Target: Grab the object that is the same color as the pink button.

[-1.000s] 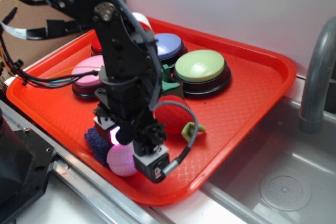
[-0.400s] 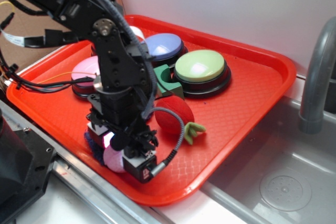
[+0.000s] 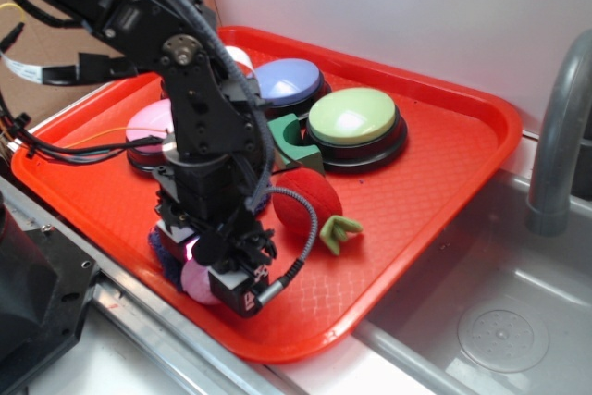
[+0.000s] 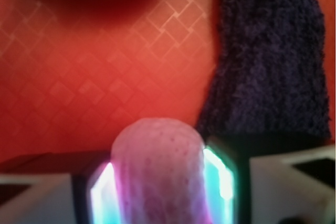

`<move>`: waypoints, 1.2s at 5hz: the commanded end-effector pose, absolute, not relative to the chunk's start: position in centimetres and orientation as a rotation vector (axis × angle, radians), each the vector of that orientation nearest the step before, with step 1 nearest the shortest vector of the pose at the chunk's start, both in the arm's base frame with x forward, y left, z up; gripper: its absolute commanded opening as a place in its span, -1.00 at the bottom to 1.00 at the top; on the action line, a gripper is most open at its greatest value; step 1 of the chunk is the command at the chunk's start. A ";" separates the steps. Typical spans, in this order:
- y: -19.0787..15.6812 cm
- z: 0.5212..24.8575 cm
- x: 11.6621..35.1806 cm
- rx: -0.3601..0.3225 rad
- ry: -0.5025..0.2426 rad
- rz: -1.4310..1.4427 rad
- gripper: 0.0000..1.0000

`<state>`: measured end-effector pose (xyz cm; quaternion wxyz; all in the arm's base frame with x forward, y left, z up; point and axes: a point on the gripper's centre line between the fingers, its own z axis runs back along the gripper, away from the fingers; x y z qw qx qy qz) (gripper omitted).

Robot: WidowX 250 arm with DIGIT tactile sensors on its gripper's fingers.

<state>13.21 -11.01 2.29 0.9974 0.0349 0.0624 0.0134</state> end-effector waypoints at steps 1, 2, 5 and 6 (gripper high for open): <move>-9.6 7.8 15.5 -0.019 0.041 0.049 -1.00; -7.8 11.3 16.5 -0.095 0.007 0.034 -1.00; -2.0 17.2 17.2 -0.119 -0.138 0.054 -1.00; -1.5 17.1 17.2 -0.127 -0.149 0.053 -1.00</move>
